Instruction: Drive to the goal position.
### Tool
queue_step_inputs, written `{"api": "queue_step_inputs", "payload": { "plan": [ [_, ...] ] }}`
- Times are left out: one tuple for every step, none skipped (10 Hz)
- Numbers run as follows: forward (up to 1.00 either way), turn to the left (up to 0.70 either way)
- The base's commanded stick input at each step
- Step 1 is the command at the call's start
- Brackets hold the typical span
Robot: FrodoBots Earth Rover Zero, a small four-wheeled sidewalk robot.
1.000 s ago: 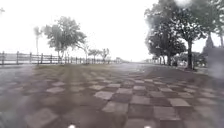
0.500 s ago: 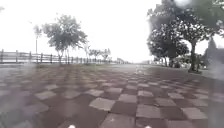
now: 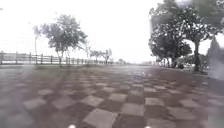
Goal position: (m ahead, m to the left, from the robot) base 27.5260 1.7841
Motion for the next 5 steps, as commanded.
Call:
{"api": "queue_step_inputs", "payload": {
  "plan": [
    [1.00, -0.40],
    [1.00, -0.40],
    [1.00, -0.40],
    [1.00, -0.40],
    [1.00, -0.40]
  ]
}}
